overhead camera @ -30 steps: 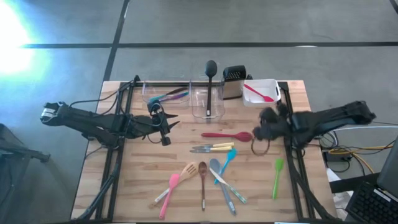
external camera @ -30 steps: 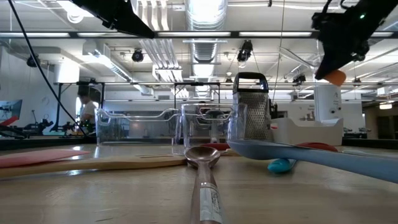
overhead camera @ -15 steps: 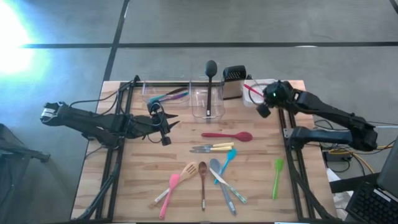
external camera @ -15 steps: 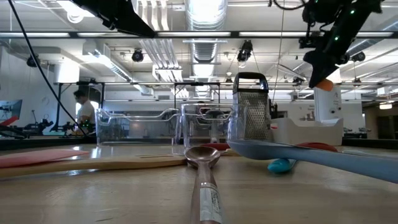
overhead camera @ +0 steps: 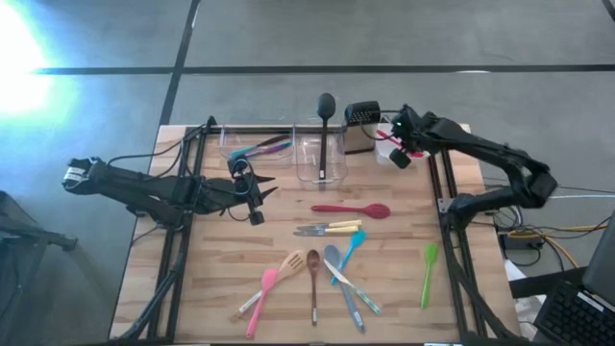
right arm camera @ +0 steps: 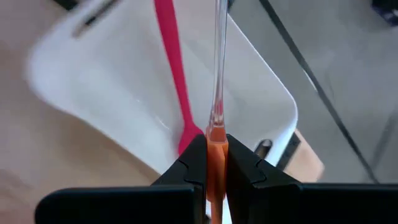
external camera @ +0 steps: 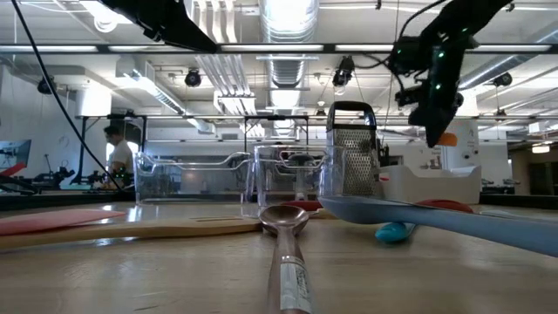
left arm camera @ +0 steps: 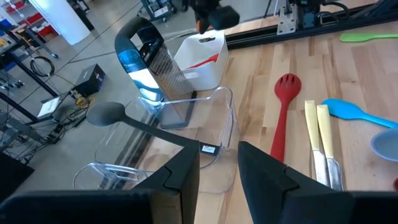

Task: Pick & Place Kitchen Items
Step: Put the orange spatula into white bin

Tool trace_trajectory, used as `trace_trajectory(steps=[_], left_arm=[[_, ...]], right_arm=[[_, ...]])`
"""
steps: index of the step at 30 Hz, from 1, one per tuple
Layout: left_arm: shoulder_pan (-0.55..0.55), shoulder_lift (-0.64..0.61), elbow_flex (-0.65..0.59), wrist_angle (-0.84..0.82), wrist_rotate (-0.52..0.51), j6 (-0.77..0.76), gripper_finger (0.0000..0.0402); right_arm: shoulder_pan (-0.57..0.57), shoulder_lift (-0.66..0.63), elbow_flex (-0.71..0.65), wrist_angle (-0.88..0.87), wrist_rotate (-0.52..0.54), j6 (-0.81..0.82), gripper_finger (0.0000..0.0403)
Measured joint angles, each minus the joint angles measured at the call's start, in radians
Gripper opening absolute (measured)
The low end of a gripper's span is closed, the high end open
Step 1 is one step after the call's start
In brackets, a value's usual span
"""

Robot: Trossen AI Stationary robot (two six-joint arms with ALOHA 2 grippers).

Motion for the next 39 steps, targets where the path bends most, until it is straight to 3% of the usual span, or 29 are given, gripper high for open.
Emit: trace_trajectory(steps=[11, 27, 39], left_arm=[[0.000, 0.000, 0.000, -0.035, 0.000, 0.002, 0.0112], [0.000, 0.000, 0.000, -0.035, 0.000, 0.015, 0.0112], [0.000, 0.000, 0.000, -0.034, 0.000, 0.003, 0.0112]], right_arm=[[-0.069, 0.254, 0.065, -0.075, 0.017, -0.053, 0.0017], [-0.117, 0.373, 0.072, -0.003, 0.017, -0.205, 0.0017], [-0.127, 0.357, 0.072, -0.004, 0.009, -0.205, 0.0119]])
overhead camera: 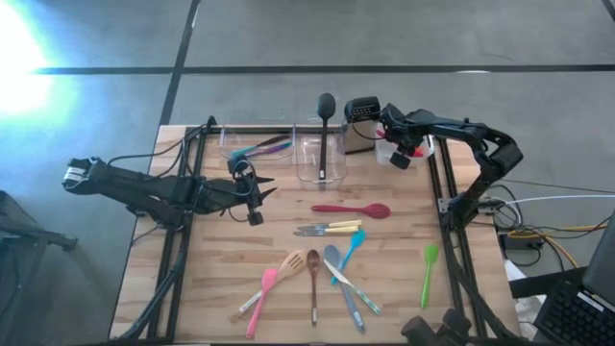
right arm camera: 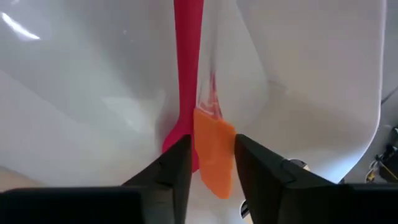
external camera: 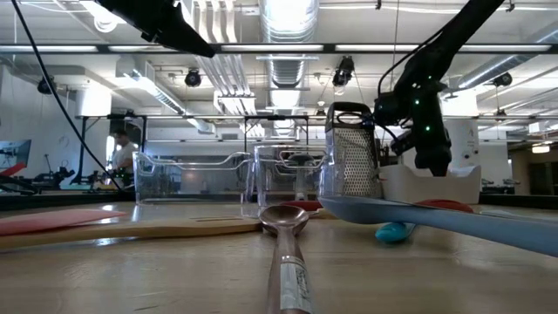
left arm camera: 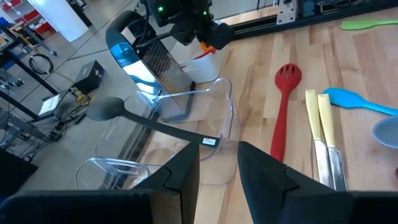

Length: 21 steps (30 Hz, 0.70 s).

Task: Pick & Place Kitchen Items
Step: Put the orange spatula into white bin, then put the red serving spoon into the right transparent bin

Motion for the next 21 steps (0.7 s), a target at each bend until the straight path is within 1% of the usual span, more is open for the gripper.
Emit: trace_trajectory(steps=[7, 11, 15, 21], left_arm=[[0.000, 0.000, 0.000, 0.000, 0.000, -0.005, 0.0112], [0.000, 0.000, 0.000, 0.000, 0.000, -0.006, 0.0112], [0.000, 0.000, 0.000, 0.000, 0.000, -0.006, 0.0112], [0.000, 0.000, 0.000, 0.000, 0.000, -0.022, 0.0112]], right_arm=[[0.000, -0.056, -0.001, -0.002, -0.001, 0.008, 0.0149], [0.000, -0.132, -0.002, -0.032, -0.001, 0.028, 0.0158], [0.000, -0.225, -0.002, -0.075, -0.011, 0.072, 0.0158], [0.003, -0.378, -0.002, -0.144, -0.174, 0.157, 0.0144]])
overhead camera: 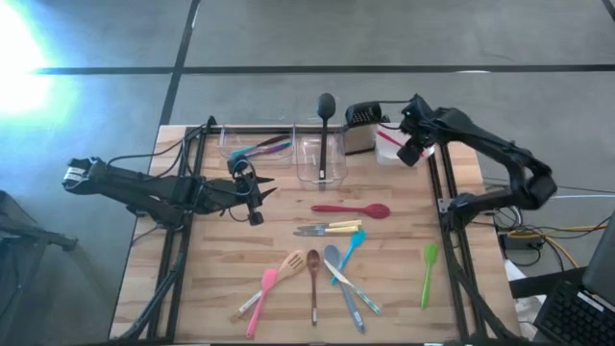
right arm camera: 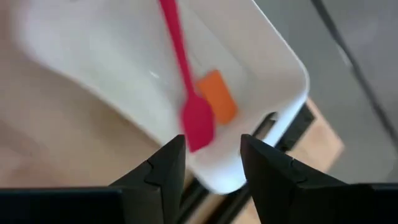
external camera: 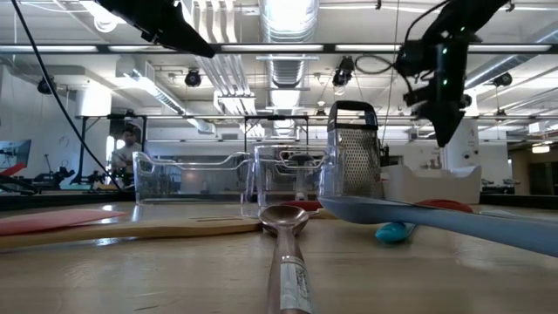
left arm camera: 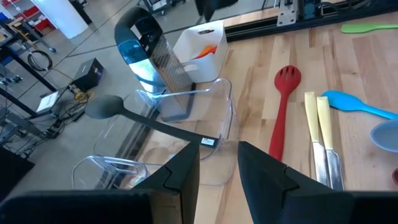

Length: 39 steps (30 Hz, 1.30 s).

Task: Pick & Place Kitchen Items
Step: Put the red serving spoon into the right transparent bin

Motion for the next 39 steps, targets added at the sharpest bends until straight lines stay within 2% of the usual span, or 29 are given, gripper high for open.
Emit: trace_trajectory(steps=[3, 8, 14, 21, 26, 30, 35, 39], left_arm=[[0.000, 0.000, 0.000, 0.000, 0.000, -0.007, 0.0113], [0.000, 0.000, 0.000, 0.000, 0.000, -0.050, 0.0112], [0.000, 0.000, 0.000, -0.016, 0.019, -0.110, 0.0112], [0.000, -0.001, -0.001, -0.018, 0.029, -0.131, 0.0112], [0.000, -0.001, -0.001, -0.019, 0.030, -0.131, 0.0112], [0.000, -0.002, -0.001, -0.019, 0.030, -0.131, 0.0113], [0.000, -0.002, -0.001, -0.040, 0.031, -0.131, 0.0112], [0.000, -0.002, -0.001, -0.054, 0.031, -0.137, 0.0111]], right_arm=[[0.019, -0.079, -0.002, -0.016, -0.075, 0.041, 0.0135], [0.087, -0.201, -0.005, -0.028, -0.139, 0.089, 0.0116], [0.213, -0.319, -0.007, -0.061, -0.140, 0.175, 0.0088], [0.425, -0.397, -0.031, -0.051, -0.140, 0.306, 0.0058], [0.594, -0.393, -0.095, 0.070, -0.142, 0.378, 0.0047], [0.691, -0.350, -0.151, 0.186, -0.141, 0.343, 0.0043], [0.715, -0.259, -0.185, 0.236, -0.140, 0.285, 0.0052], [0.715, -0.172, -0.188, 0.243, -0.140, 0.259, 0.0074]])
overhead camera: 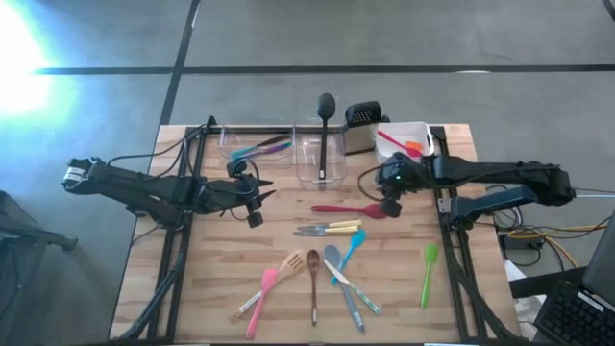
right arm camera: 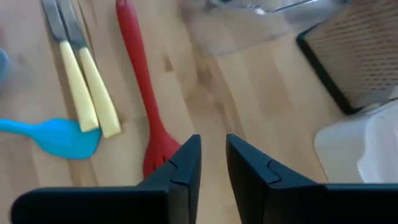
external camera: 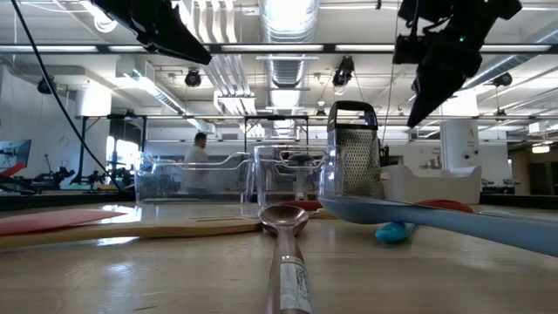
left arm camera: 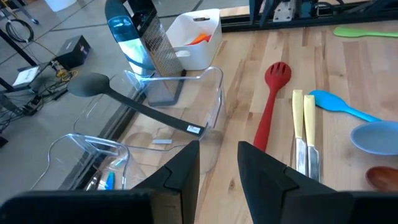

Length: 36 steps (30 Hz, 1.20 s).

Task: Pick & Place Kitchen Items
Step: Put the red serving spoon into the right transparent bin

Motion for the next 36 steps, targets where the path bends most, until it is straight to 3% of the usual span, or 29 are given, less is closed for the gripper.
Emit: trace_trajectory(steps=[16, 29, 36], left_arm=[[0.000, 0.000, 0.000, -0.017, -0.001, -0.002, 0.0111], [0.000, 0.000, 0.000, -0.051, -0.002, -0.012, 0.0111], [0.000, 0.000, 0.000, -0.055, -0.002, -0.012, 0.0111]], right_arm=[[-0.025, 0.330, 0.005, 0.095, -0.198, -0.077, 0.0181], [-0.073, 0.518, 0.005, 0.201, -0.339, -0.099, 0.0183], [-0.072, 0.597, 0.010, 0.206, -0.298, -0.126, 0.0180]])
